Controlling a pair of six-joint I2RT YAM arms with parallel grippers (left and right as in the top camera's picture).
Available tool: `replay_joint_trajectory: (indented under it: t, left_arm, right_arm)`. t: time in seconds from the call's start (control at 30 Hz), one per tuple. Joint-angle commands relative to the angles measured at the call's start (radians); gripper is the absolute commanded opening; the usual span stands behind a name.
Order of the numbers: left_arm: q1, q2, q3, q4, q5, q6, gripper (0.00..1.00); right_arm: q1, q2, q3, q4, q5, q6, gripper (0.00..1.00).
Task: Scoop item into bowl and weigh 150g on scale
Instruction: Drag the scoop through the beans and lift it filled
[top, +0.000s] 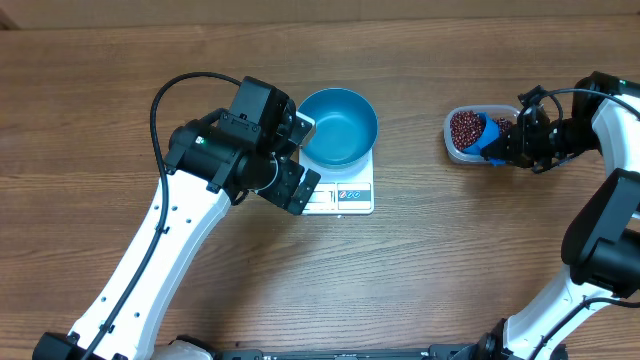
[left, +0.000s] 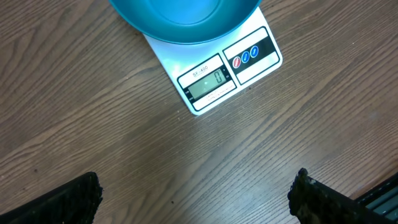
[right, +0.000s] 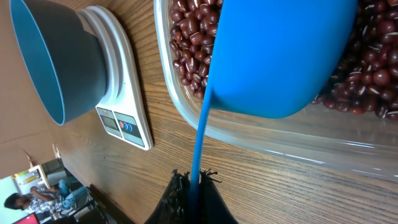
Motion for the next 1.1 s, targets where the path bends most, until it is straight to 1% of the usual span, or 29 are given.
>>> replay_joint_trajectory:
  t: [0.0,0.23,0.27,0.3,0.77,1.07]
  left_arm:
    - [-0.007,0.005,0.004,0.004,-0.007,-0.003,1.00]
    - [-0.007,0.005,0.004,0.004,-0.007,-0.003,1.00]
    - [-0.007,0.005,0.004,0.003,-0.007,-0.003,1.00]
    - [-0.007,0.005,0.004,0.003,-0.007,-0.003,1.00]
    - [-0.007,0.005,0.004,0.004,-0.007,-0.003,1.00]
    - [-0.007,0.005,0.004,0.003,-0.007,-0.003,1.00]
  right_arm:
    - [-0.003,0.000,-0.005,0.002,-0.076,-0.013,0.04]
    - [-0.028,0.000,-0.034,0.023,-0.091,-0.013,0.04]
    - [-0.031,0.000,-0.043,0.026,-0.100,-0.024,0.04]
    - [-0.034,0.000,-0.057,0.025,-0.133,-0.065,0.04]
    - [-0.046,0.000,-0.069,0.040,-0.162,-0.067,0.04]
    - [-0.106,0.000,-0.148,0.045,-0.246,-0.160,0.04]
